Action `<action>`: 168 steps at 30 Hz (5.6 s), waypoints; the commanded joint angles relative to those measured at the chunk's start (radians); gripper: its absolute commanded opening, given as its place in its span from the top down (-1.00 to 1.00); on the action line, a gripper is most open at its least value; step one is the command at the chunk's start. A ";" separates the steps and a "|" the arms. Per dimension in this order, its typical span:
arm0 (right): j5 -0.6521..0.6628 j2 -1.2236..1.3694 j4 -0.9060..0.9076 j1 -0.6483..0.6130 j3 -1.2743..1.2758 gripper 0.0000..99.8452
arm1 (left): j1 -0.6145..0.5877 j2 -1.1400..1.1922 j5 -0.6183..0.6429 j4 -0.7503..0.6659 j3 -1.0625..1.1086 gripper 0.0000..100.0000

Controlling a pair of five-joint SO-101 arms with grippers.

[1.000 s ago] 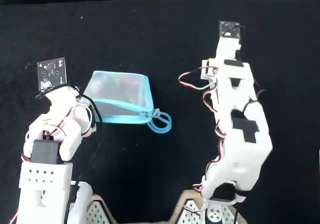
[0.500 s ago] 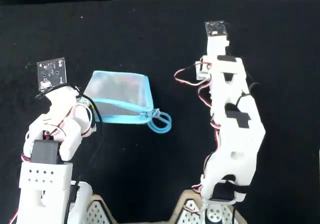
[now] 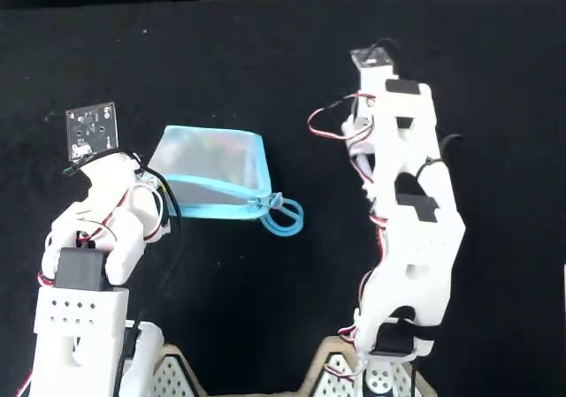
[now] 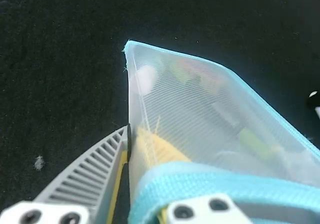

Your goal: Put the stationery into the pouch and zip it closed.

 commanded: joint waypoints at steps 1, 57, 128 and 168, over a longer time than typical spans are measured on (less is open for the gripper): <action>0.015 -0.091 0.087 -0.080 -0.051 0.98 | -0.005 -0.017 0.012 -0.021 -0.018 0.94; 0.279 -0.257 0.348 -0.115 -0.047 0.98 | -0.005 -0.017 0.012 -0.021 -0.018 0.94; -0.066 -2.344 -0.852 -0.888 1.440 0.98 | -0.005 -0.017 0.012 -0.021 -0.018 0.94; 0.075 -2.351 -0.497 -0.747 1.325 0.62 | -0.010 -0.017 0.012 -0.021 -0.018 0.94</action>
